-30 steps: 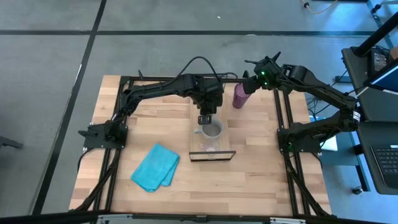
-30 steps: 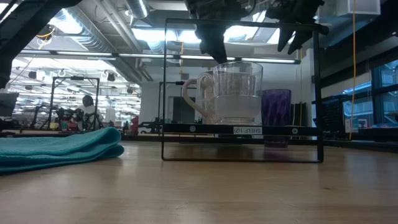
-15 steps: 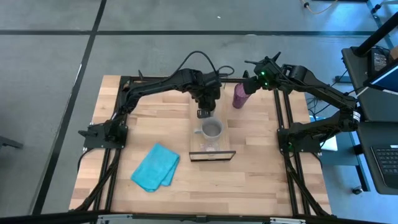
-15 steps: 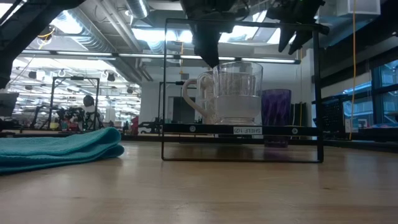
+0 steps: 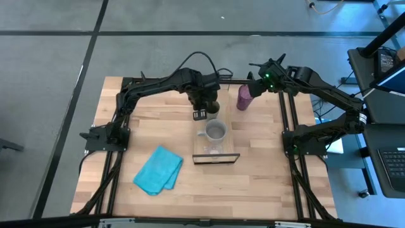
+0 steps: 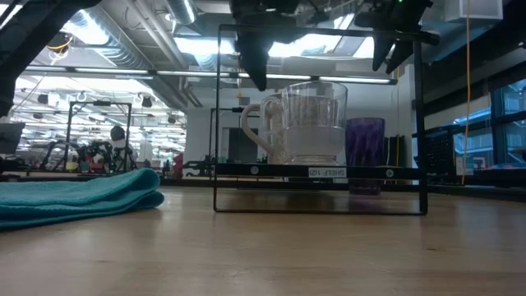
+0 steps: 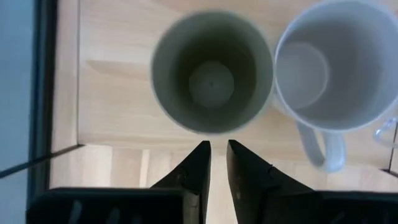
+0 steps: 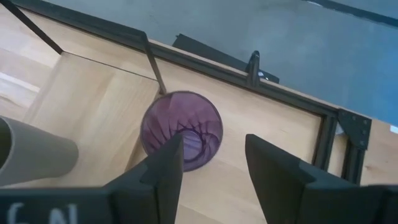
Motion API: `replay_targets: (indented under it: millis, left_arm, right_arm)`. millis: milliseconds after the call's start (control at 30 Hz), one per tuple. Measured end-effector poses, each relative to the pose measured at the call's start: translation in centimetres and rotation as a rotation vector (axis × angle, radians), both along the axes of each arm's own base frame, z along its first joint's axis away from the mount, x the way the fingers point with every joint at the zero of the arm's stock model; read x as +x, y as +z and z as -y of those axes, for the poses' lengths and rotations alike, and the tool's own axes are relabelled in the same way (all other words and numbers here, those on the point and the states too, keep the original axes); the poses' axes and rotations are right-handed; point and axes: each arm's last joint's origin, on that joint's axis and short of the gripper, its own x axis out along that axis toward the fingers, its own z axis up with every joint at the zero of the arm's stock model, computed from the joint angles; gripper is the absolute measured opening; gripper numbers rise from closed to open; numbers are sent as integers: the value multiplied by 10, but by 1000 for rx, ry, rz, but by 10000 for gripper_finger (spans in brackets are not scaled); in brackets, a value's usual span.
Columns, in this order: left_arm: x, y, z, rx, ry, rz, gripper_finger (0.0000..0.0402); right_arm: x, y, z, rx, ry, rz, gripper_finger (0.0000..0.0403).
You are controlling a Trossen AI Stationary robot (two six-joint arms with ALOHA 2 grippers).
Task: Stack small to large cups/mugs on shelf
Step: Put the light green cup on the shelf
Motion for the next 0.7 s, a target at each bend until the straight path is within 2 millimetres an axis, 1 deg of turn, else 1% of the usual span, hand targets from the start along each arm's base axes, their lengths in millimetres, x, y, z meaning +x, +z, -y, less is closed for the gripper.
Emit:
replay_targets:
  millis: [100, 167, 267, 333, 433, 467, 567, 600, 700]
  left_arm:
    - [-1, -4, 4, -4, -4, -15, 47]
    - [-3, 0, 6, 4, -3, 25, 47]
    - [-12, 3, 9, 5, 15, 57, 47]
    - [-16, 0, 10, 5, 40, 90, 47]
    - [-29, -2, 13, 4, 74, 158, 47]
    - [-33, -5, 14, -2, 81, 183, 47]
    - [-40, -24, 17, -29, 98, 224, 47]
    - [-41, -33, 18, -34, 109, 222, 47]
    - [-48, -49, 17, -37, 148, 210, 47]
  right_arm:
    - [-2, -1, -1, 14, -10, -16, 174]
    - [-2, -2, -1, 16, -11, -22, 174]
    - [-3, -1, -1, 16, -12, -22, 174]
    - [-3, -1, -1, 10, -14, -25, 174]
    - [-3, -1, -1, 3, -14, -31, 174]
    - [-3, -1, -1, -3, -11, -37, 174]
    - [-3, -1, -1, -9, -8, -39, 174]
    - [-3, -1, -1, -10, -8, -37, 174]
    - [-2, 0, 0, -15, -9, -27, 174]
